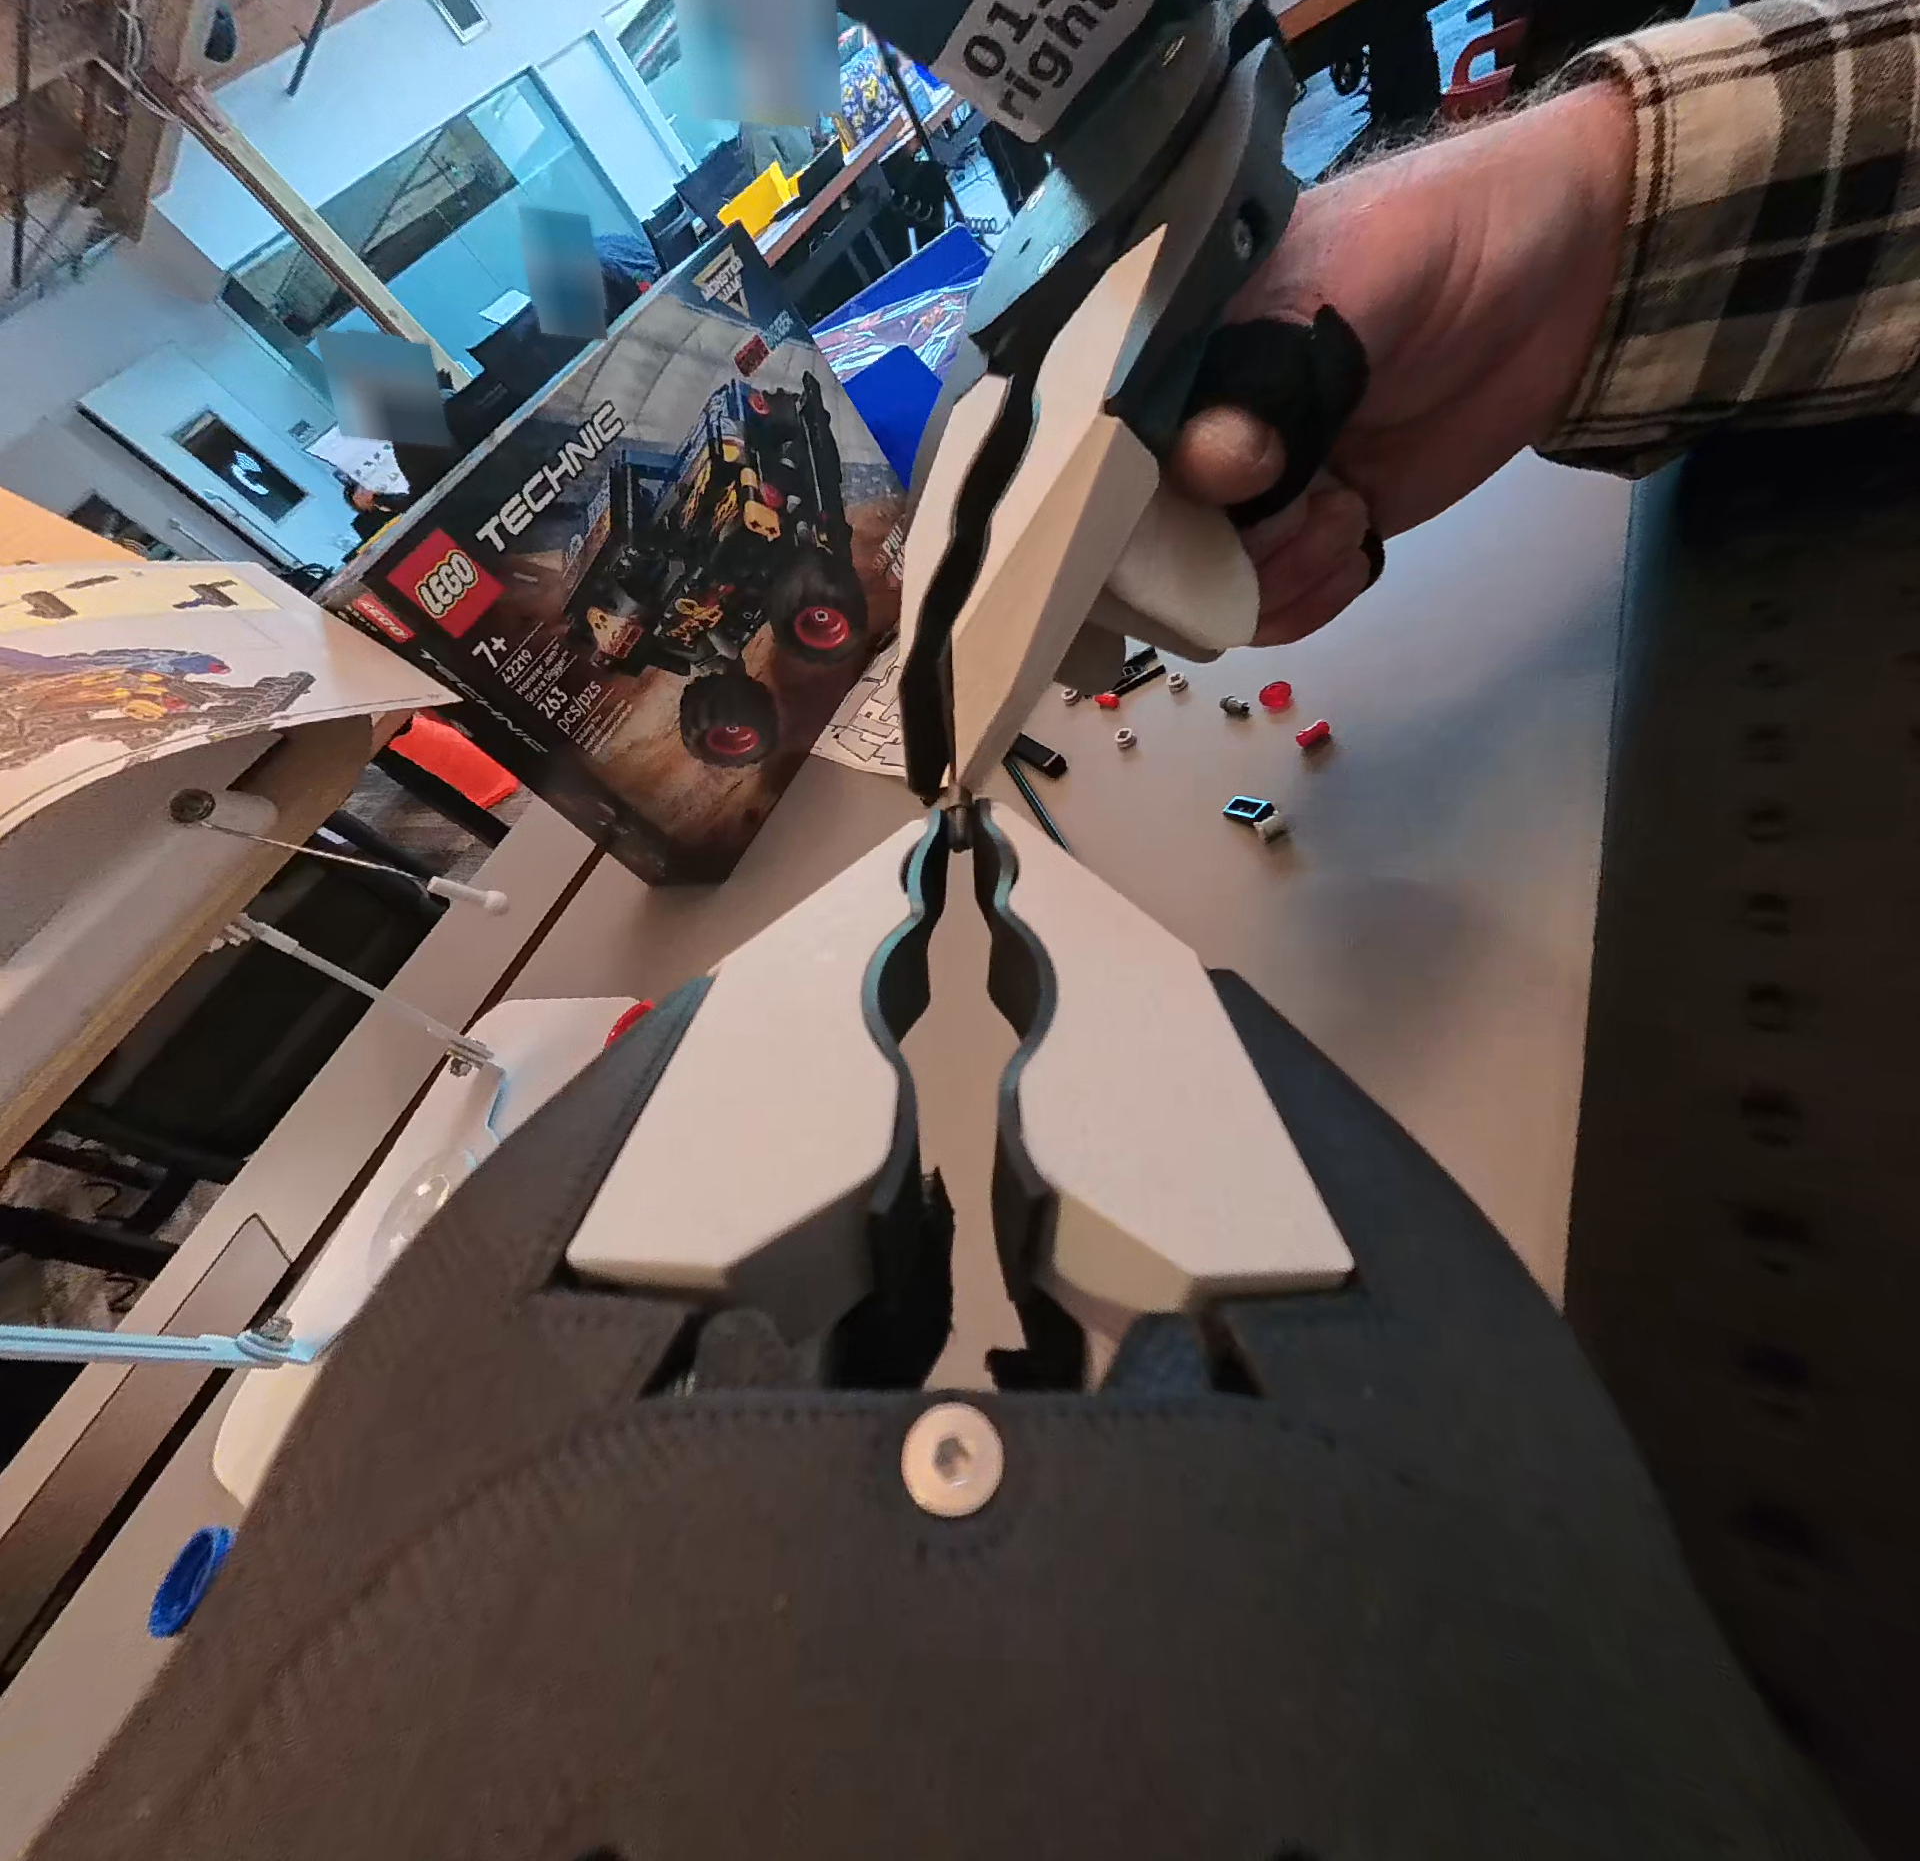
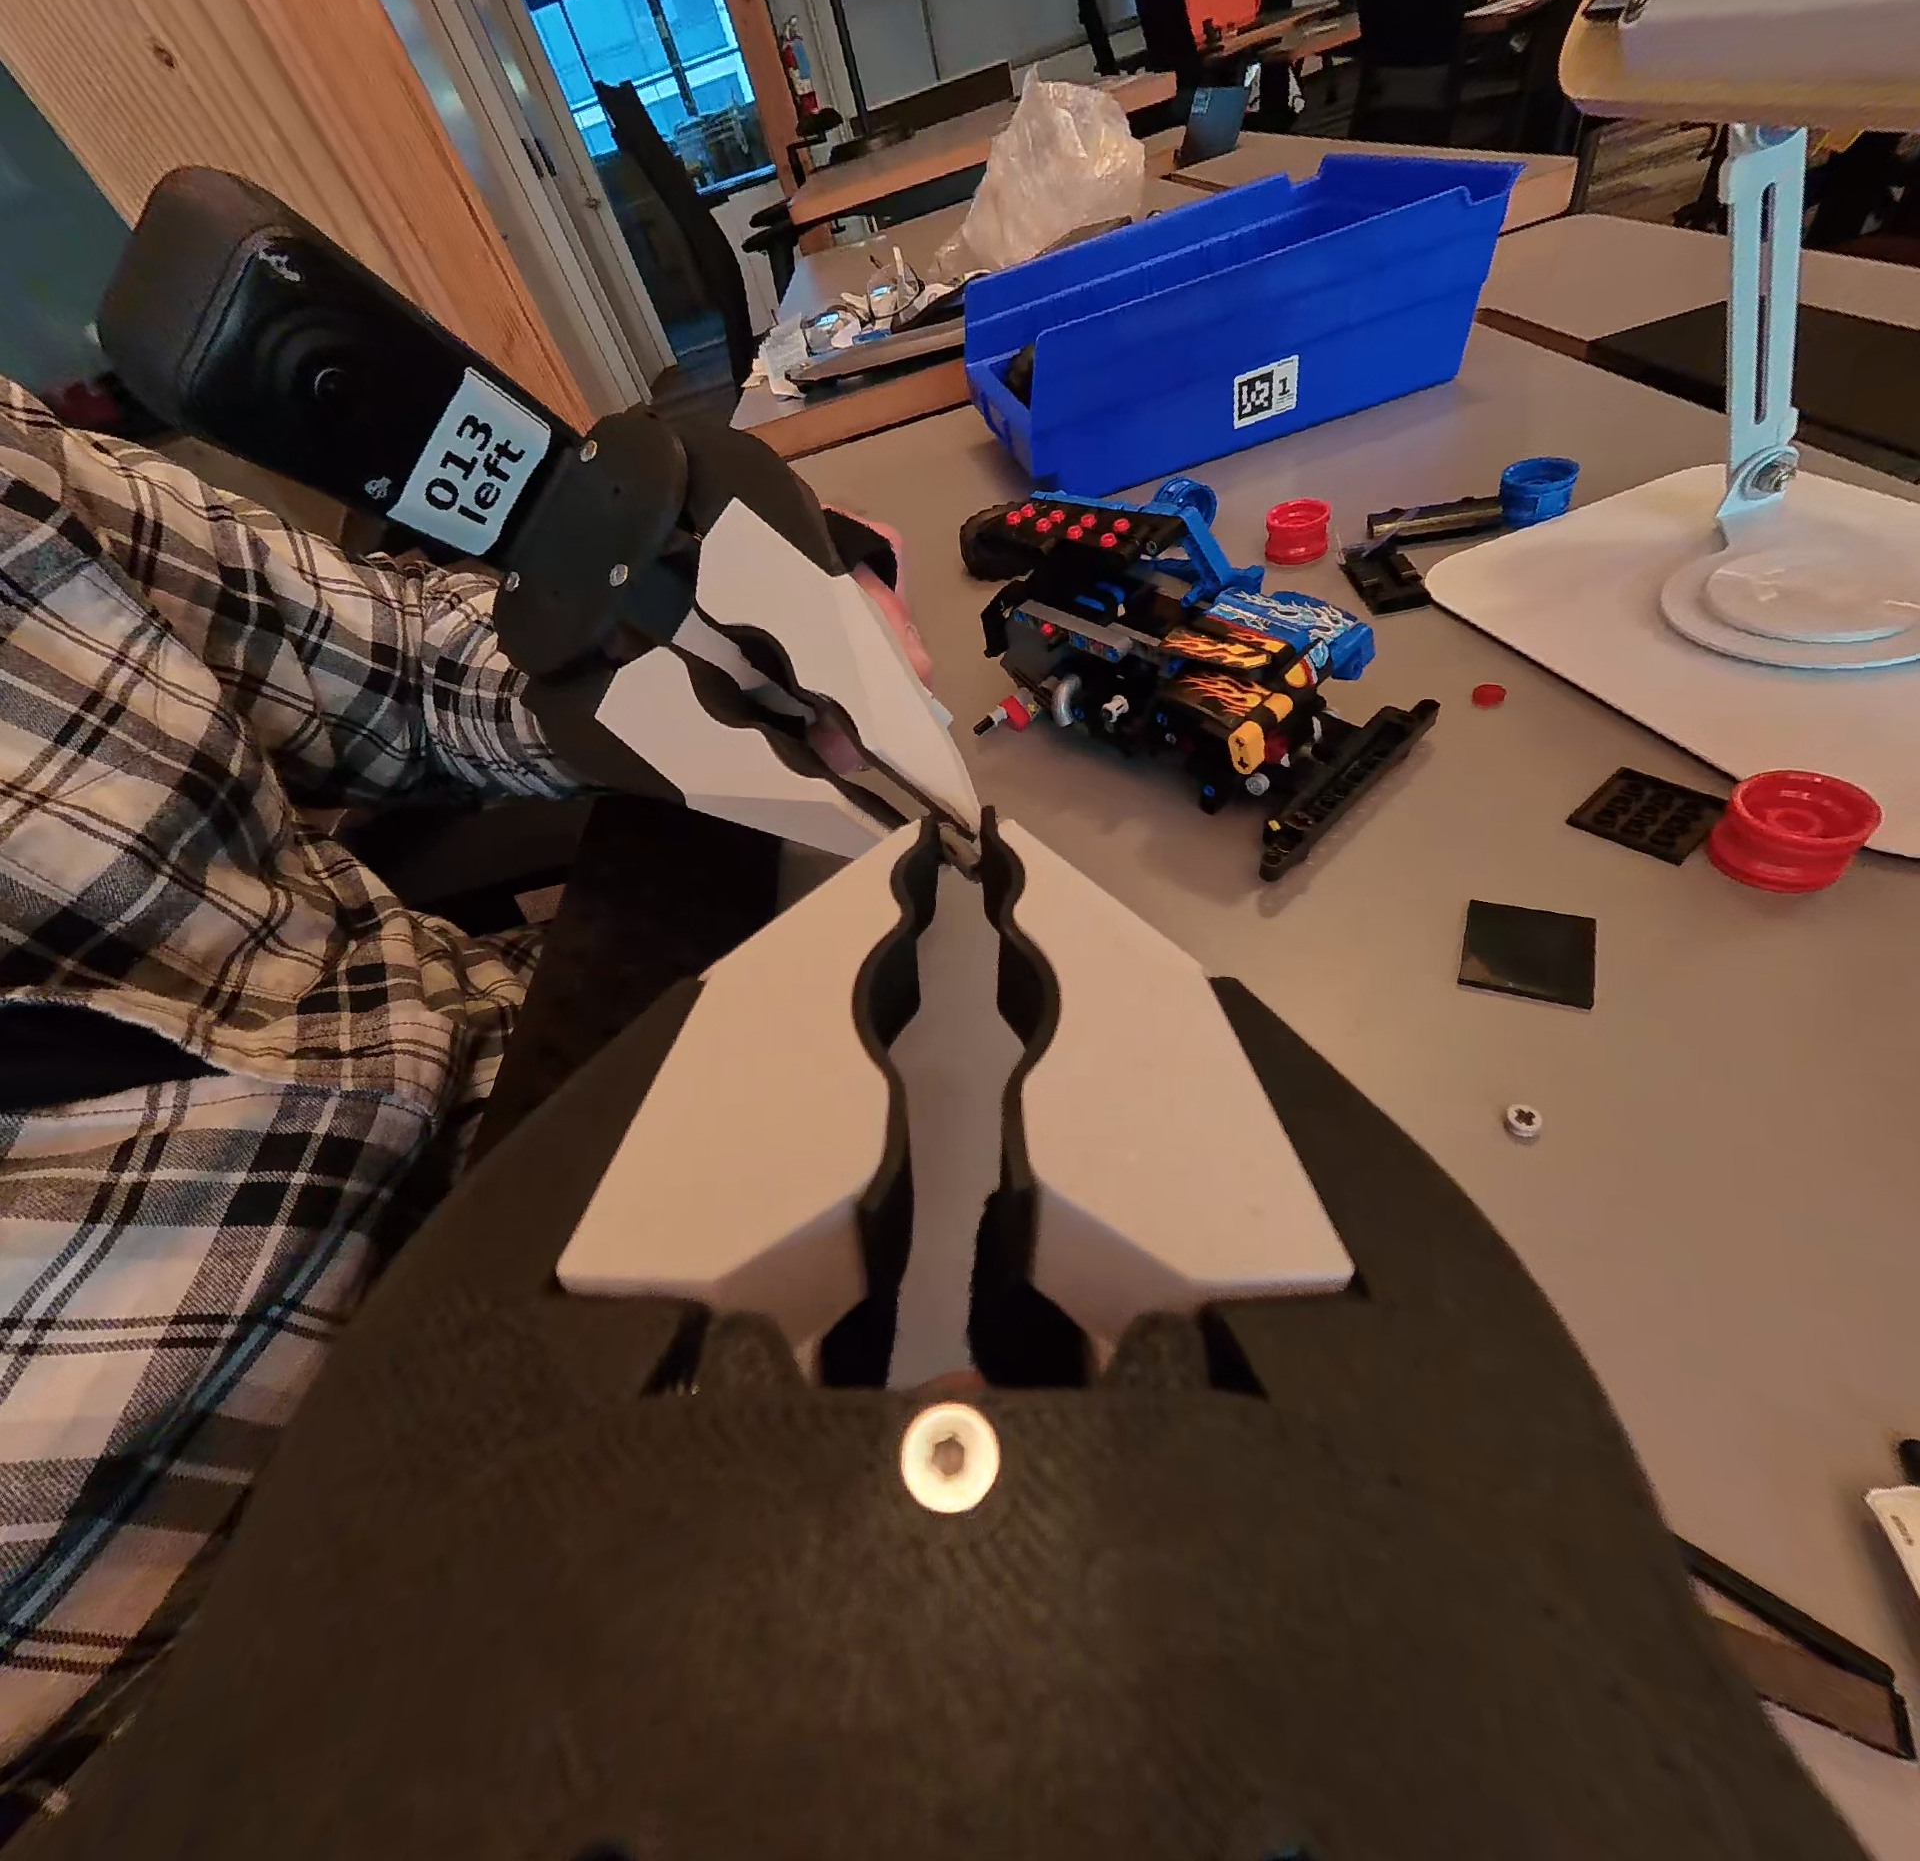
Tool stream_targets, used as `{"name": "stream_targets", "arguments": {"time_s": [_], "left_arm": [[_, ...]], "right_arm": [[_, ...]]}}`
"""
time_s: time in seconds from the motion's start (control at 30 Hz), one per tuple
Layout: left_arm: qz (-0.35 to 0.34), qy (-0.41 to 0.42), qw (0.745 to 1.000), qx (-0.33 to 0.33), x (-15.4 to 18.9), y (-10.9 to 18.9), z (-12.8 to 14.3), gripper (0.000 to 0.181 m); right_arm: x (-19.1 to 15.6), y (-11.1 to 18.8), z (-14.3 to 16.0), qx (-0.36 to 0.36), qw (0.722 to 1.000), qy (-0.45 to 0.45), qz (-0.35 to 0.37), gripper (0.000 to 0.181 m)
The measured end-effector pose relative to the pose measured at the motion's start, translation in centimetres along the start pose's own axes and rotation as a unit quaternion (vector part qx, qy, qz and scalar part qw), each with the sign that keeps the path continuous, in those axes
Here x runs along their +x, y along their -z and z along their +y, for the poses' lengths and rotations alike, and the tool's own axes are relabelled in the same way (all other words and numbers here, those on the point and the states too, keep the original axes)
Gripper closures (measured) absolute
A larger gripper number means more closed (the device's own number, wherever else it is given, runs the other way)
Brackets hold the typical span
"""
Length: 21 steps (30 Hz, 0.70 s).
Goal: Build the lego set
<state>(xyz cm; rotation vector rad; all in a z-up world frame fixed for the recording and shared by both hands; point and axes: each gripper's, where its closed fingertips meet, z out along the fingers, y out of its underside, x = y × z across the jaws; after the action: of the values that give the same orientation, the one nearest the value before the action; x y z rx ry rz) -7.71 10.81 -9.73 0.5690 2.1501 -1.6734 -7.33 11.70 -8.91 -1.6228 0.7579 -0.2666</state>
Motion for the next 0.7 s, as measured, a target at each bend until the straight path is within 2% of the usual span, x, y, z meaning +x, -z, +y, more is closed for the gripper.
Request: {"name": "stream_targets", "arguments": {"time_s": [0.3,0.33,0.4,0.7], "left_arm": [[-0.011,-0.012,1.0,-0.003,-0.14,-0.19,0.04,0.179],[-0.015,-0.014,1.0,-0.003,-0.23,-0.15,-0.01,0.179],[-0.019,-0.019,1.0,-0.004,-0.33,-0.13,-0.01,0.179],[-0.023,-0.032,0.999,-0.009,-0.28,-0.15,0.09,0.179]], "right_arm": [[0.38,0.1,0.18,-0.005,1.0,-0.006,0.012,0.174],[0.67,0.18,0.18,-0.006,1.0,-0.006,0.022,0.168],[0.87,0.37,0.31,-0.008,1.0,-0.004,0.026,0.167],[0.49,0.08,0.58,-0.013,1.0,0.003,0.019,0.175]]}}
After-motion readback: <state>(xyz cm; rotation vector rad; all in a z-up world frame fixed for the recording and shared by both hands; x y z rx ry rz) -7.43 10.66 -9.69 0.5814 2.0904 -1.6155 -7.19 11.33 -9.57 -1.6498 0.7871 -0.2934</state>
